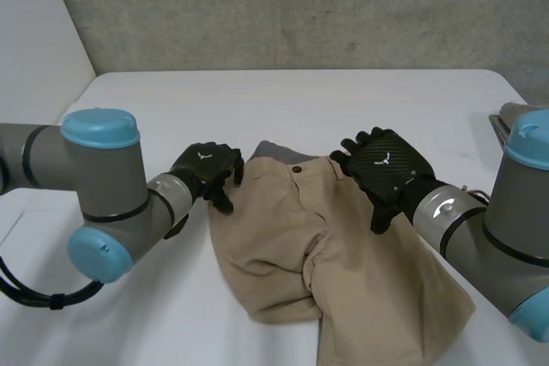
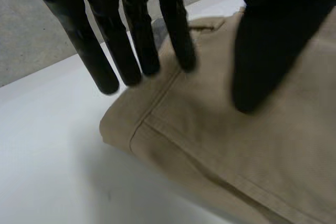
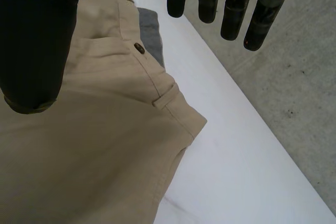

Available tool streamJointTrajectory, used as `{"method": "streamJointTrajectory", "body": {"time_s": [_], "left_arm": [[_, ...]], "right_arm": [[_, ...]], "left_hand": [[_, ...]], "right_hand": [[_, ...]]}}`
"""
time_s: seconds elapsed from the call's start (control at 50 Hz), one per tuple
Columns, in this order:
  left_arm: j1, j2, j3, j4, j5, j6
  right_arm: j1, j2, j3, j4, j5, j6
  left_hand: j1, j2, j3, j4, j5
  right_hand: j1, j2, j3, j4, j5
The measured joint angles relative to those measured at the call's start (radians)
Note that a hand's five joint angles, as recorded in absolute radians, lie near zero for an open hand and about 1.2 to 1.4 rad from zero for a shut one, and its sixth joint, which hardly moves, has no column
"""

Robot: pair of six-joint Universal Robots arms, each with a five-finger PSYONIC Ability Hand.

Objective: Fold the laundry.

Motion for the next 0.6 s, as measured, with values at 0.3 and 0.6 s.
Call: {"method": "streamJointTrajectory", "body": {"time_s": [0.3, 0.6], "left_arm": [[0.010, 0.002, 0.290, 0.214, -0.168, 0.078], [-0.049, 0.155, 0.160, 0.307, -0.086, 0.062]], "right_arm": [[-0.008, -0.015, 0.006, -0.003, 0.047, 0.007], [-0.029, -0.034, 0.004, -0.002, 0.103, 0.035]], "left_hand": [[0.510, 0.576, 0.594, 0.594, 0.547], [-0.451, -0.350, -0.317, -0.327, -0.315]], "right_hand": [[0.000, 0.000, 0.000, 0.000, 0.000], [0.000, 0.000, 0.000, 0.000, 0.000]]}}
